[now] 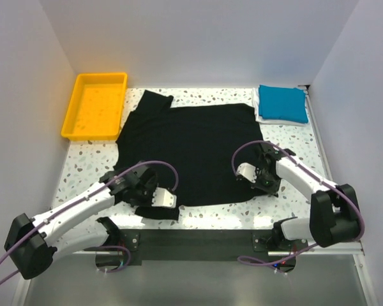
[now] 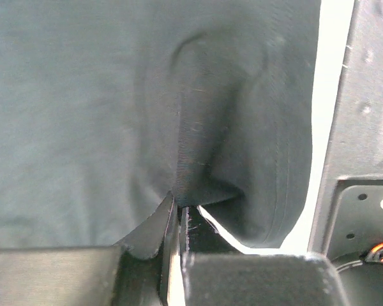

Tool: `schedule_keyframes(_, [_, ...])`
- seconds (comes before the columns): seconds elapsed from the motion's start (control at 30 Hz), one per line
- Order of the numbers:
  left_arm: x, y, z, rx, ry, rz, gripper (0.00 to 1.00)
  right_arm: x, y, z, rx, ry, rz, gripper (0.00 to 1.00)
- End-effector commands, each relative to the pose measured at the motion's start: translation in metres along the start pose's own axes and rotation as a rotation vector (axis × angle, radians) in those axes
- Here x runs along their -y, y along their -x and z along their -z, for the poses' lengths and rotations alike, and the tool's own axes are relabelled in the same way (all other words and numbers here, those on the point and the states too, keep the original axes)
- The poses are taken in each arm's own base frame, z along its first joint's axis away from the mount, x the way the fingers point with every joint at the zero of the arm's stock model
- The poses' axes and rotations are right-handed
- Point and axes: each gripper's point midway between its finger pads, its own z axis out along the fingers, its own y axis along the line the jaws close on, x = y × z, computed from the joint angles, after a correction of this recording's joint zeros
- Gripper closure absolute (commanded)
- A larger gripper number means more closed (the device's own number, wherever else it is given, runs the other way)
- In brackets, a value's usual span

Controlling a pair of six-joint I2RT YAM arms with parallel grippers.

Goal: Fold and stack the t-shirts
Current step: Fold the tshirt

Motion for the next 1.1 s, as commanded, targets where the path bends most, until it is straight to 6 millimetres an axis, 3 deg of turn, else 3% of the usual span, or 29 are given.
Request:
schedule_keyframes(0.0, [-0.01, 0.009, 0.026, 0.062, 0.029, 0.054, 1.0, 0.004, 0.006, 0.022, 0.058, -0.002, 0.003, 1.0])
schedule_keyframes(0.27, [-0.022, 0.005, 0.059, 0.107, 0.125, 0.157, 1.0, 0.001, -0.005, 0.045, 0.055, -0.016, 0.026, 1.0])
schedule_keyframes(0.57, [0.005, -0.003, 0.09, 0.125, 0.132, 0.244, 1.0, -0.024, -0.024, 0.055, 0.041, 0.007, 0.05, 1.0])
schedule_keyframes(0.67, [0.01, -0.006, 0.088, 0.13, 0.132, 0.253, 1.0, -0.017, -0.017, 0.058, 0.058, -0.006, 0.051, 1.0])
schedule_keyframes(0.83, [0.0, 0.0, 0.079, 0.116, 0.096, 0.225, 1.0, 0.001, 0.0, 0.063, 0.069, 0.02, 0.047, 1.0])
schedule_keyframes(1.07, [-0.004, -0.007, 0.054, 0.02, -0.106, 0.139, 1.0, 0.025, 0.015, 0.06, 0.047, 0.049, 0.071, 1.0])
